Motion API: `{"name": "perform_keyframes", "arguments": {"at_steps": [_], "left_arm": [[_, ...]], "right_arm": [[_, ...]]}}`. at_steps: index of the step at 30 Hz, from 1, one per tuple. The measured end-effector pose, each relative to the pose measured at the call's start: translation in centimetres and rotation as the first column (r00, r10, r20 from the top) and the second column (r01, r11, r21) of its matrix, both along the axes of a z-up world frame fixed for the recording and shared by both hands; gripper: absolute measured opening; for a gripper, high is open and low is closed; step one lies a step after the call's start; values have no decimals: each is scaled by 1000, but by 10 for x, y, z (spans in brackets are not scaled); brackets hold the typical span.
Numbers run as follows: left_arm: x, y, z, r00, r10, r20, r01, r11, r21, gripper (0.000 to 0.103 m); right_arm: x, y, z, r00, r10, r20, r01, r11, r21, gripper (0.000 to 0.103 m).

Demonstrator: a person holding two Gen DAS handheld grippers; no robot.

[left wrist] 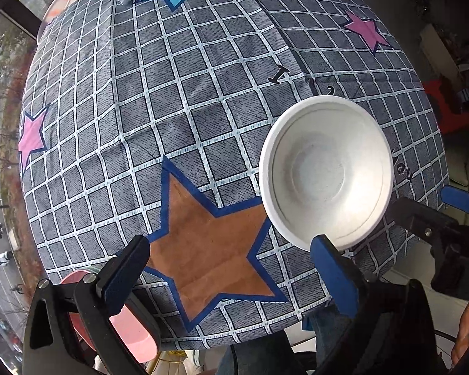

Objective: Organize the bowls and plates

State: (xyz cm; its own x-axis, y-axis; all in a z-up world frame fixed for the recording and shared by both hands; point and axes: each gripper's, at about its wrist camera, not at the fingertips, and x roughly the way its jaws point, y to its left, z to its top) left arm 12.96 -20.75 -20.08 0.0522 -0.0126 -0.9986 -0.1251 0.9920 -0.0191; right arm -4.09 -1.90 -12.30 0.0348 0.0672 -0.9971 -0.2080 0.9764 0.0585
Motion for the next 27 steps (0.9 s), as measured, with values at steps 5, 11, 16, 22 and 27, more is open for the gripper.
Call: {"name": "perform_keyframes", "arguments": {"at_steps": [5, 11, 16, 22, 27], "left_arm": [[-3, 3, 2, 1000, 18, 8, -18, 1000, -5, 103], [-14, 10, 9, 1000, 17, 1, -17, 1000, -12, 103], [-6, 3, 5, 1000, 13, -3, -13, 1000, -3, 103], [4, -7, 0, 1000, 0, -11, 0, 1000, 5, 103], [8, -14, -2, 1000, -5, -19, 5, 1000, 9, 103]], "right_arm": [[-2, 0, 0, 1000, -2, -14, 1, 1000, -9, 102], [-7, 2, -5, 999, 10, -31, -11, 1000, -20, 102], [-7, -1, -6, 999, 0, -37, -1, 1000, -20, 102], [-9, -9, -7, 999, -23, -44, 22, 1000, -18, 102], [-8, -15, -9, 998, -39, -51, 38, 999, -23, 102]]}}
